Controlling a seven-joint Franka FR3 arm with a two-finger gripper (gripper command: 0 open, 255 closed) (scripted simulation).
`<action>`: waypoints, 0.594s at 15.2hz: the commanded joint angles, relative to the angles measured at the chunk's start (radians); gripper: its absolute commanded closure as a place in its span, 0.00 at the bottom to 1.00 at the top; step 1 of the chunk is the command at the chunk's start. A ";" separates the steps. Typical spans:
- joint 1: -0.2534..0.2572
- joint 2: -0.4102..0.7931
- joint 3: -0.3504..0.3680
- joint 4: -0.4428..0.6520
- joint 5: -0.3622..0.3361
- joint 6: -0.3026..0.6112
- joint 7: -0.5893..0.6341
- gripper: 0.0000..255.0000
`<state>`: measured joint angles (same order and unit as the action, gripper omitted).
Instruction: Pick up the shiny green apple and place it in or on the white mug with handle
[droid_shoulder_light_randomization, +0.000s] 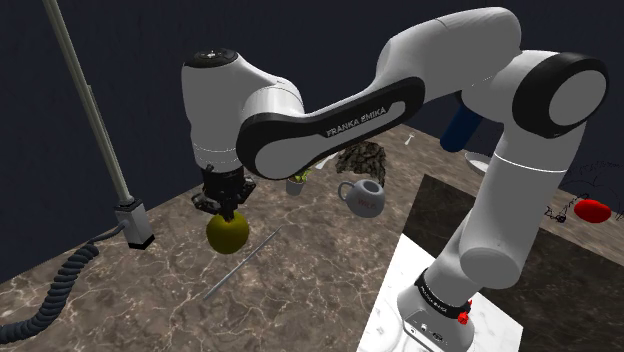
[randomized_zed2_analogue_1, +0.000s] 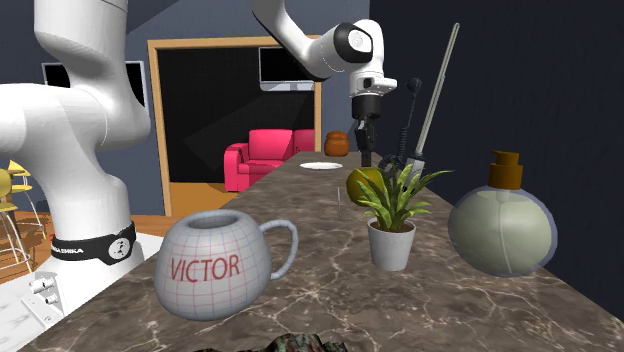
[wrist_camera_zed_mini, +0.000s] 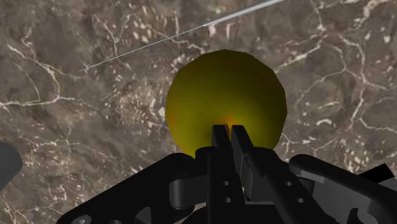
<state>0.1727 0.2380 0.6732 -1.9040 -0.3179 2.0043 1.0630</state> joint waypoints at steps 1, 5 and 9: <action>0.000 0.000 0.000 0.000 0.000 0.000 0.000 1.00; -0.002 -0.012 0.003 0.014 0.011 -0.022 -0.009 1.00; -0.006 -0.033 0.008 0.045 0.030 -0.068 -0.027 1.00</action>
<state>0.1668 0.2108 0.6799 -1.8658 -0.2930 1.9479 1.0391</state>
